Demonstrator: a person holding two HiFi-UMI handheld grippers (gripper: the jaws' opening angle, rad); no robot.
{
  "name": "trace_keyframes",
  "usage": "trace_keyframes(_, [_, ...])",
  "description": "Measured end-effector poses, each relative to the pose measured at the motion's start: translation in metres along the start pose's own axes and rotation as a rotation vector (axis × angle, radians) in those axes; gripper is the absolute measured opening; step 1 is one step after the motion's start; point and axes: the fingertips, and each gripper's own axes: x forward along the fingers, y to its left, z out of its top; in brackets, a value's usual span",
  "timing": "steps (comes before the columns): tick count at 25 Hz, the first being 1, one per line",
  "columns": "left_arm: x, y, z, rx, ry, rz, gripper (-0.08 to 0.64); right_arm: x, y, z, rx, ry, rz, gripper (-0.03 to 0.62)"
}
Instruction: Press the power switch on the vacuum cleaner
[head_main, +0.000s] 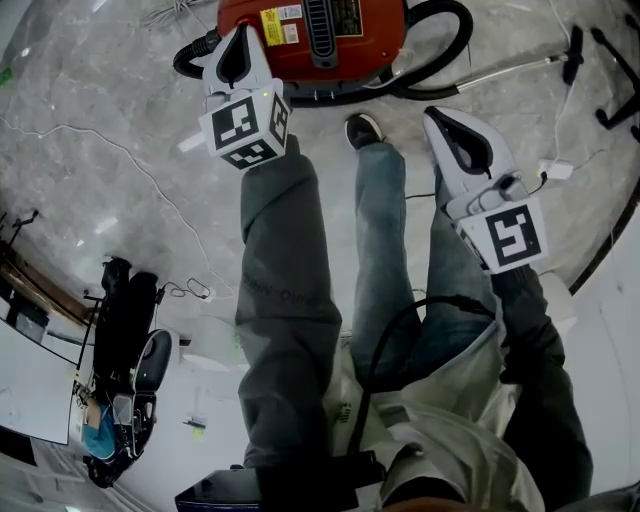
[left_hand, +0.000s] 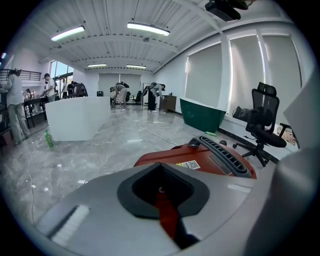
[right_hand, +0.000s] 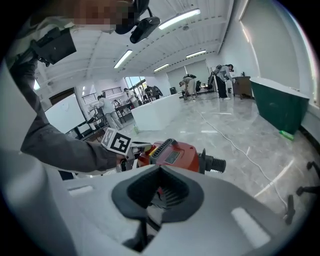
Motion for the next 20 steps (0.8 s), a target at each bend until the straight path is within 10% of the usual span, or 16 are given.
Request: trace_keyframes(20, [0.012, -0.001, 0.0, -0.001, 0.2, -0.115, 0.003, 0.046, 0.026, -0.009, -0.153, 0.054, 0.081, 0.002])
